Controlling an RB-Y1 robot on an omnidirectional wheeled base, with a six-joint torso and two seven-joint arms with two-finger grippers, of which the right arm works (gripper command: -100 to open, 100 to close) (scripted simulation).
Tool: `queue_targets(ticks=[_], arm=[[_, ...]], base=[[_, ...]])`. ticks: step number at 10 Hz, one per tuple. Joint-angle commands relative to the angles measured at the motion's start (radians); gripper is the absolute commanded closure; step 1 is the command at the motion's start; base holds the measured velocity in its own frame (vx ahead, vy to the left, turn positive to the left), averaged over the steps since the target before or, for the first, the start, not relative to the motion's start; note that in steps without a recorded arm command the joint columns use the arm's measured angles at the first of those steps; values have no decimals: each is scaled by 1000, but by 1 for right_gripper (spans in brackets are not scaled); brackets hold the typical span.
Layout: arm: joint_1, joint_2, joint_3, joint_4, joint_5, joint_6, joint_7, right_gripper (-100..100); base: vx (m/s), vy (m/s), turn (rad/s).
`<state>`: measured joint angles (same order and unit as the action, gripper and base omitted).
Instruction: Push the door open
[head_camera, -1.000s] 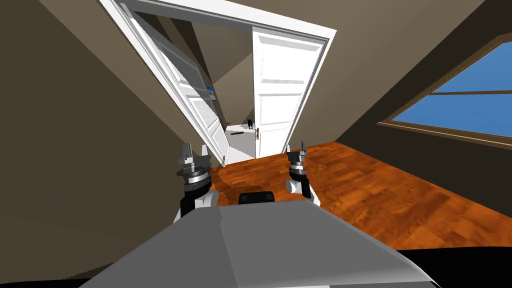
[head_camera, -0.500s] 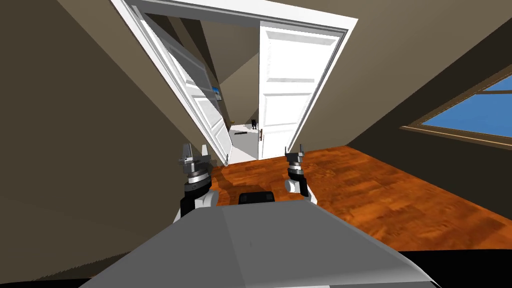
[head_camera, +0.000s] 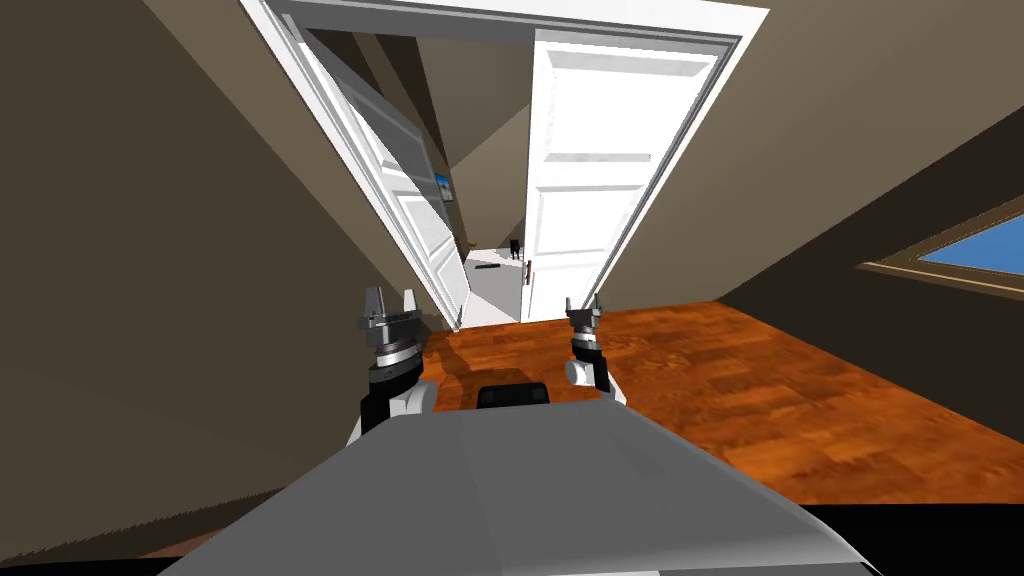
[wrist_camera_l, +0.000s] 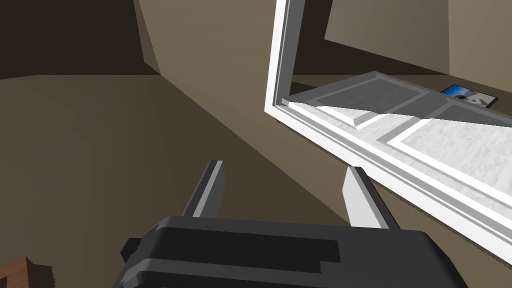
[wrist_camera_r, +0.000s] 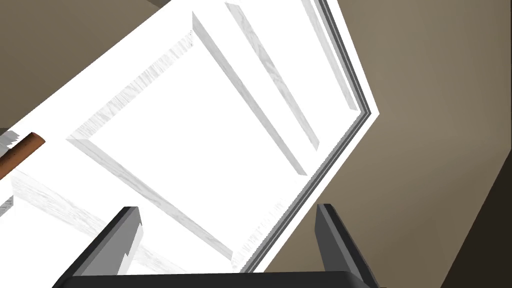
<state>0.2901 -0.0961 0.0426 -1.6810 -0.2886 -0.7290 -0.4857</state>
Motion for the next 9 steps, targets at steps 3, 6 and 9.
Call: queue_targets(ticks=[3, 6, 9], arm=[[-30, -3, 11, 101, -59, -22, -73, -100], [-49, -2, 19, 165, -96, -34, -118, -100], [-68, 1, 27, 229, -132, -47, -162, -100]], base=[[108, -46, 170], [115, -61, 154], [77, -47, 140]])
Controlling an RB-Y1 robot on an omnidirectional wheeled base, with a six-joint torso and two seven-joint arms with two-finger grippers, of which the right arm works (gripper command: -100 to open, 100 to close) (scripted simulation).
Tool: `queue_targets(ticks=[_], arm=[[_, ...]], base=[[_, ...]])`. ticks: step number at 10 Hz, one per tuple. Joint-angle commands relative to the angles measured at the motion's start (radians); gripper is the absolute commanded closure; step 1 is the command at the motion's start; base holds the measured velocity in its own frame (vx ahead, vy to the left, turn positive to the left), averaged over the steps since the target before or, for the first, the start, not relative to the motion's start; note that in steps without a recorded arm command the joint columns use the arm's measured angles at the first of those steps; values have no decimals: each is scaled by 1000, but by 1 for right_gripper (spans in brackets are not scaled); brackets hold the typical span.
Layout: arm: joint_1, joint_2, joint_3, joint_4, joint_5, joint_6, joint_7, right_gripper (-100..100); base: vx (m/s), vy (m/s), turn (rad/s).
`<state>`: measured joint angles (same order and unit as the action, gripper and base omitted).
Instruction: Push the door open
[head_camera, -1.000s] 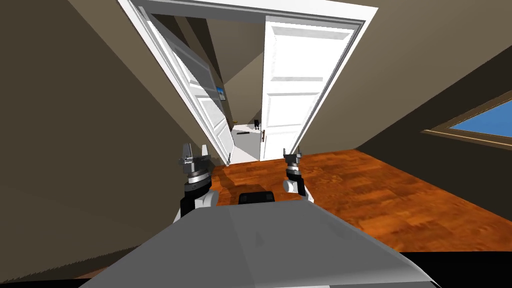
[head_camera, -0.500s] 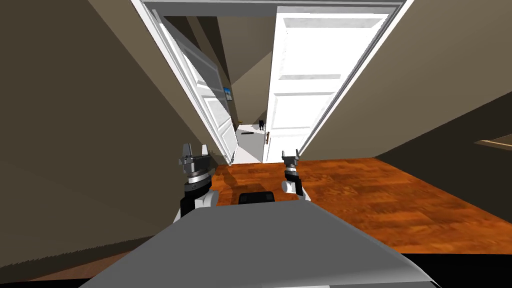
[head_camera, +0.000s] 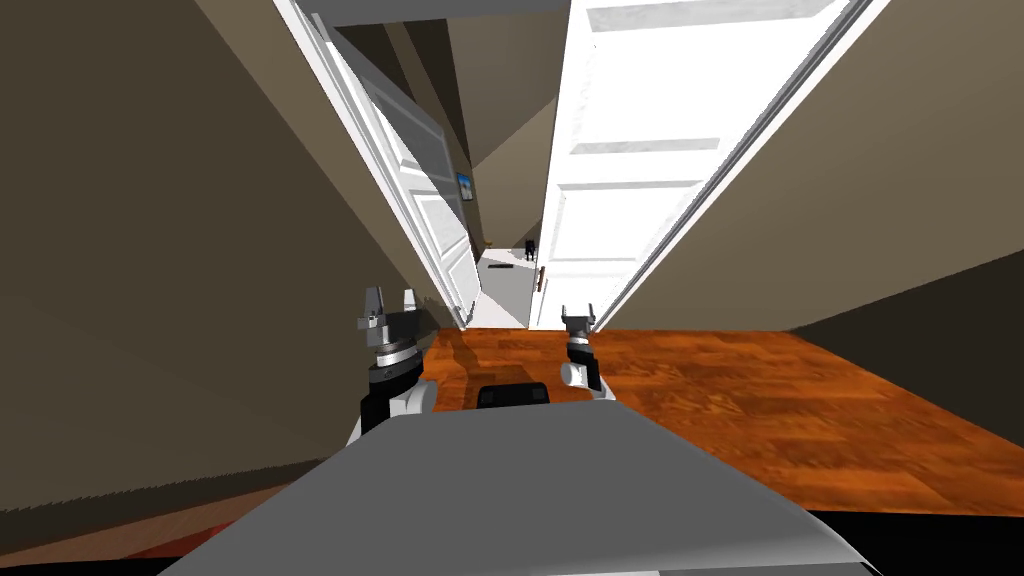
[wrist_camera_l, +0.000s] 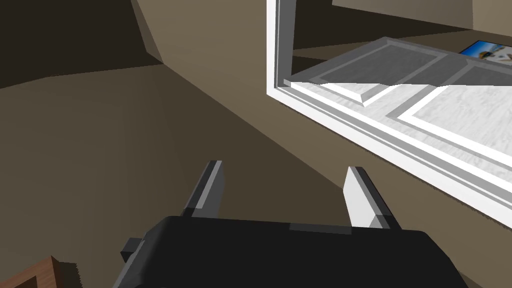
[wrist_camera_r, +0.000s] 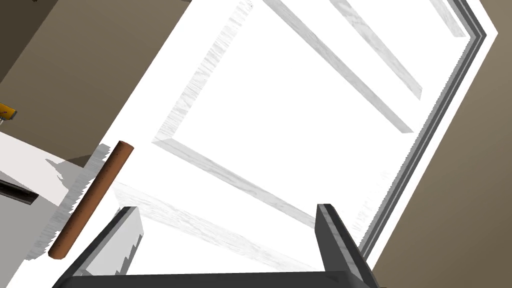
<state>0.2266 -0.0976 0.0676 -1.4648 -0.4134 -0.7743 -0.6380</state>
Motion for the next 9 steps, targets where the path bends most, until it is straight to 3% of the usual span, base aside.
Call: queue_targets(ticks=[1, 3, 9], arm=[[-10, 3, 5, 34, -20, -6, -24, -100], [-28, 7, 13, 96, -55, -19, -68, -100], [-63, 18, 28, 214, -124, -43, -150, -100]], base=[[92, -43, 118], [115, -65, 188], [87, -62, 129]])
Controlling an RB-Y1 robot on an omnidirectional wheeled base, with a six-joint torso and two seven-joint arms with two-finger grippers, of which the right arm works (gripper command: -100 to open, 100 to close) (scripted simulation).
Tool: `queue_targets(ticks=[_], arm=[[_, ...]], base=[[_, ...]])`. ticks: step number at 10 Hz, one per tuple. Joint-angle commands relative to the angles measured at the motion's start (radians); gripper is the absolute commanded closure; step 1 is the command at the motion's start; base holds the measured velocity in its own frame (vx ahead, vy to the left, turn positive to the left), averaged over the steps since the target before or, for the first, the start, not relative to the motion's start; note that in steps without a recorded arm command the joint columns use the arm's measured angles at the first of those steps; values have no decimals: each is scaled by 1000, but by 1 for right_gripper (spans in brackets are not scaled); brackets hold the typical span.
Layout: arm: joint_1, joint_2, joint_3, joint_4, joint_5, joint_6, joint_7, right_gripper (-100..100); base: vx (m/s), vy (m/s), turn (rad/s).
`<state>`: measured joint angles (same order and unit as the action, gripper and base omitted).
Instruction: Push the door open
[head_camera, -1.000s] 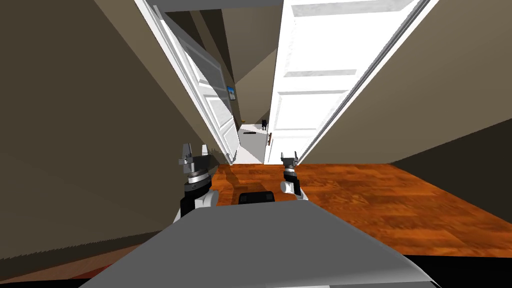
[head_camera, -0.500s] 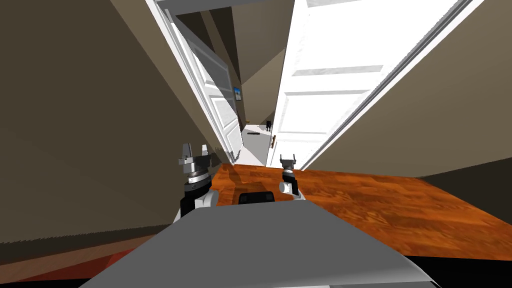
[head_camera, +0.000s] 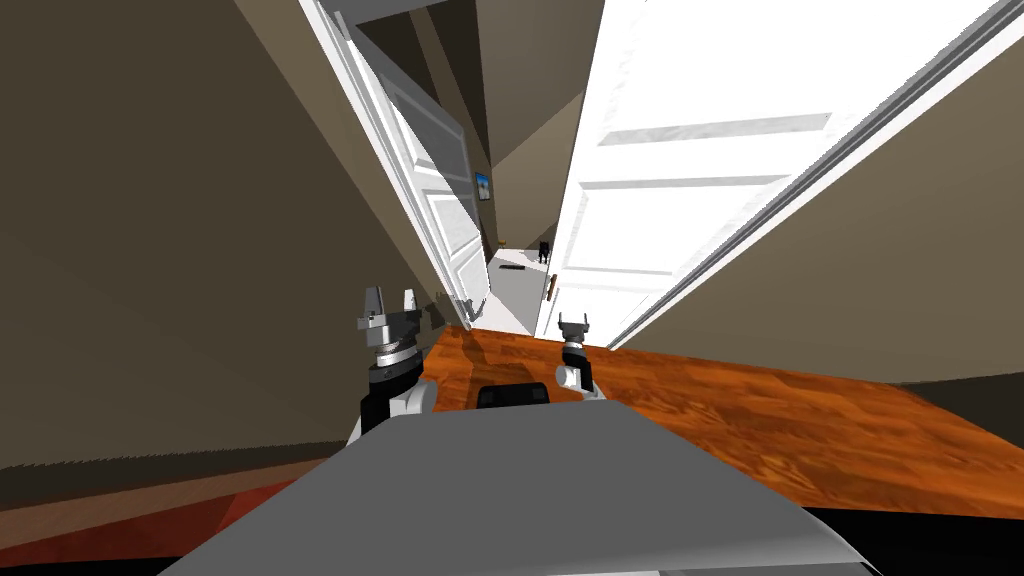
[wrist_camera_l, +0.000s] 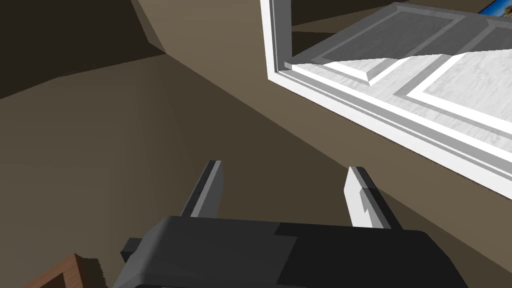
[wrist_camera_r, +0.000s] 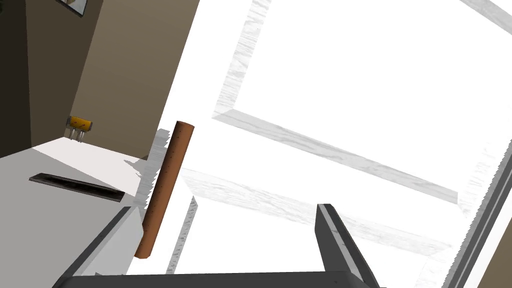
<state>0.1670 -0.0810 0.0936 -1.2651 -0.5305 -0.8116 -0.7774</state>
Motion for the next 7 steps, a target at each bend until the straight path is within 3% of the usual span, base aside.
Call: queue_targets(ticks=[1, 7], arm=[[-9, 4, 5, 34, -18, -9, -25, -100], [-45, 22, 20, 155, -88, -34, -109, -100]], base=[[68, -62, 139], [84, -69, 128]])
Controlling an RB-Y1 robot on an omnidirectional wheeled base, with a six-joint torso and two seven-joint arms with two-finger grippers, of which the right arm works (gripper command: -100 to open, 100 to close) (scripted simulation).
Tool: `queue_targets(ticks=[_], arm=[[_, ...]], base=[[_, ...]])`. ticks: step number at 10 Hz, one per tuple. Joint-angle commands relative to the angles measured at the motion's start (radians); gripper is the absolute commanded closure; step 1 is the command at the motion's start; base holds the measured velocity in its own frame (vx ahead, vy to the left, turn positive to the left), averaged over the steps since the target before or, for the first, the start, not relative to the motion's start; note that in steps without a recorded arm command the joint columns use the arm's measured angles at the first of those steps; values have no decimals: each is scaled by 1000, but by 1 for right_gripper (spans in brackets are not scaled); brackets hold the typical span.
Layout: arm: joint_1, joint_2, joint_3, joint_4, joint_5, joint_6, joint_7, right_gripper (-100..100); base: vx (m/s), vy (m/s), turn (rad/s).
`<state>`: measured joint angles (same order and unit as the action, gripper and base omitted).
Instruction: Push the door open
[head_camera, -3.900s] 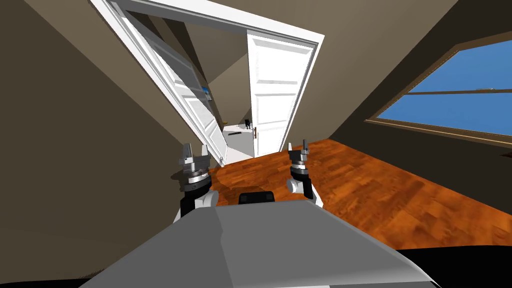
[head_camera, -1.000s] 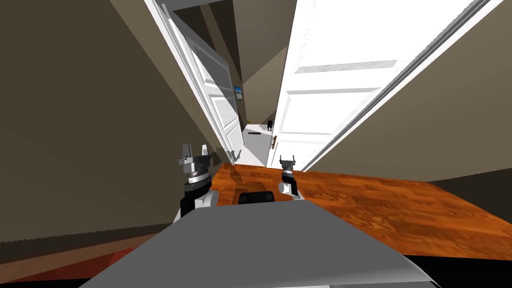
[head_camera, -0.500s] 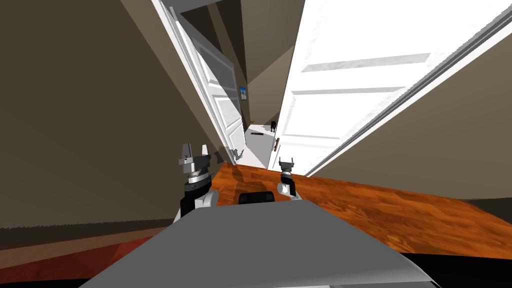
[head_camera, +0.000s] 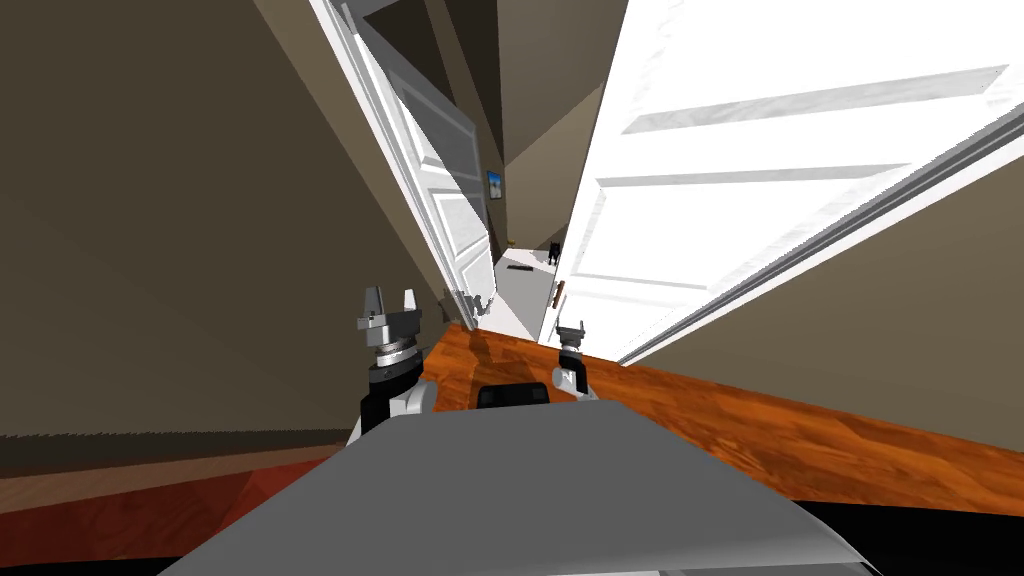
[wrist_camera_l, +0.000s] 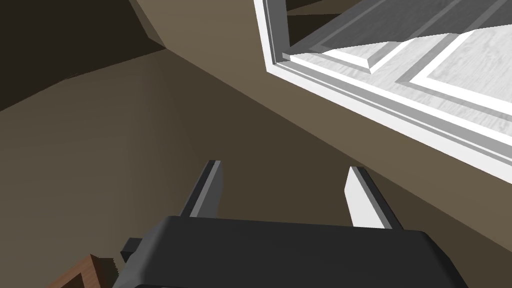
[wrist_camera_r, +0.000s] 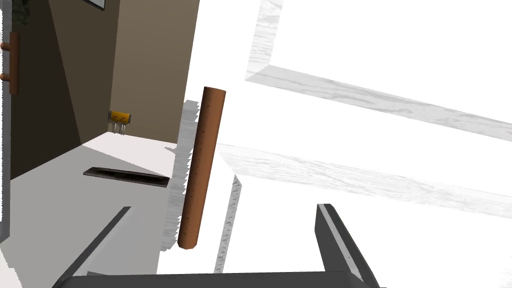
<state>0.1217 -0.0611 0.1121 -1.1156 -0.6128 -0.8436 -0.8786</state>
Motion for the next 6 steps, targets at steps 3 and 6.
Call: queue_targets(ticks=[3, 6], arm=[[-22, 17, 12, 81, -49, -17, -60, -100], [-36, 30, 18, 129, -77, -27, -94, -100]], base=[[86, -79, 149], [88, -94, 108]])
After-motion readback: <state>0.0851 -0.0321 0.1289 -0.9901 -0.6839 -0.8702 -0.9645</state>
